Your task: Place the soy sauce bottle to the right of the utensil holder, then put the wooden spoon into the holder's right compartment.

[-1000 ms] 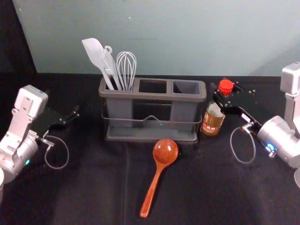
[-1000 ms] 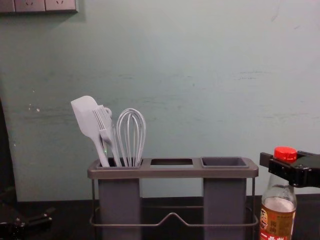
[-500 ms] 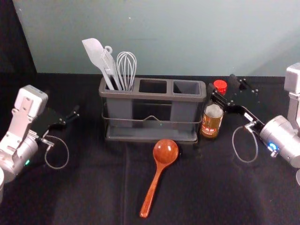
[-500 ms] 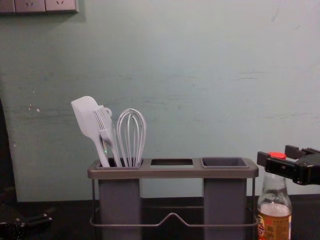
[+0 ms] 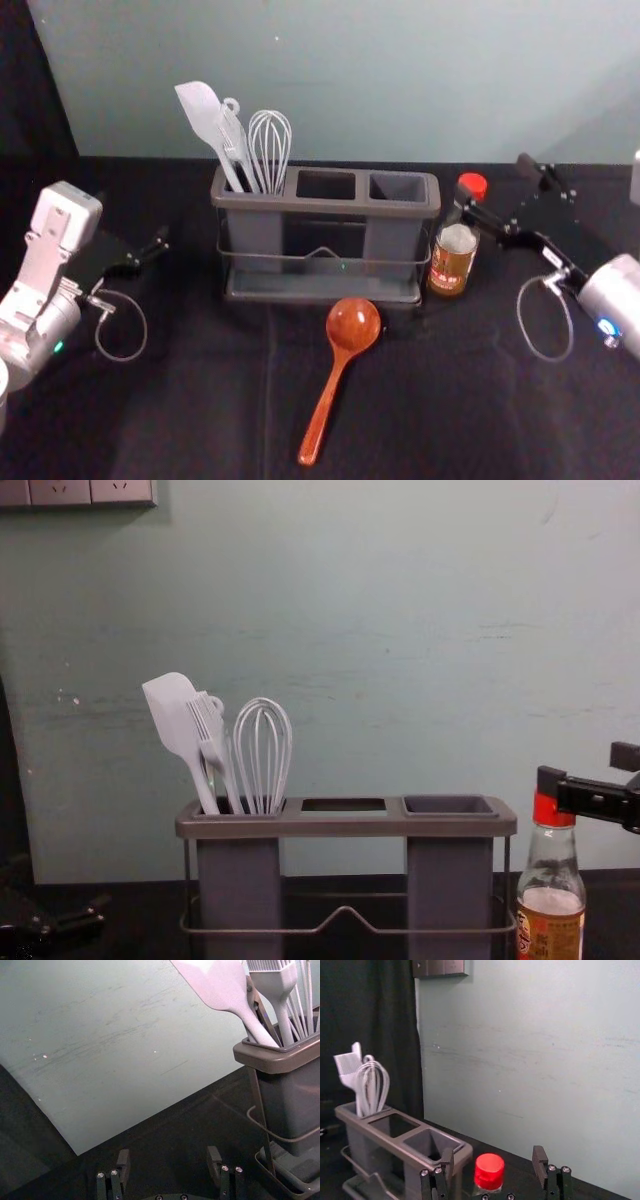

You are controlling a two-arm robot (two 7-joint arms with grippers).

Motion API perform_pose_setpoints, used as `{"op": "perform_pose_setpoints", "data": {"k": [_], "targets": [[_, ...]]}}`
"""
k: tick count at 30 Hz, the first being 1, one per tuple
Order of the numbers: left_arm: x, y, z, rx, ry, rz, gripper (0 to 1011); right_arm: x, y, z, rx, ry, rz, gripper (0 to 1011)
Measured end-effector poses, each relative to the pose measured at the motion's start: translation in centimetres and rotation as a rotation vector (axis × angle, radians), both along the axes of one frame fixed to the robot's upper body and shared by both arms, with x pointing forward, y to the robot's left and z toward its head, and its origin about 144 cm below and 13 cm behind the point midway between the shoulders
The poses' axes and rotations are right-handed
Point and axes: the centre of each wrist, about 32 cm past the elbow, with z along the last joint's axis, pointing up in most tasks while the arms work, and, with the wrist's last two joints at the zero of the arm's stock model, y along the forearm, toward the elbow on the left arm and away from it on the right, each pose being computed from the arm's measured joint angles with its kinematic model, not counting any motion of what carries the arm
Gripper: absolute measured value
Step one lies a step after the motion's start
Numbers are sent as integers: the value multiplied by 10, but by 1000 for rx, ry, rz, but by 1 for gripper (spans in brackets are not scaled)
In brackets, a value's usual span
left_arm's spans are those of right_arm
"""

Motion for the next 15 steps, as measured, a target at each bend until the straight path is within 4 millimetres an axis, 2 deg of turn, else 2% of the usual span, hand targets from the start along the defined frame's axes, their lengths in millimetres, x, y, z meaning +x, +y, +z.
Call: {"op": "perform_pose_setpoints", "data": {"k": [7, 15], "targets": [[0, 0, 0, 0, 0, 0, 1005, -25, 1, 6, -24, -13, 25, 1004], [0, 0, 0, 0, 0, 0, 1005, -48, 14, 4, -45, 4, 97, 1004]]}}
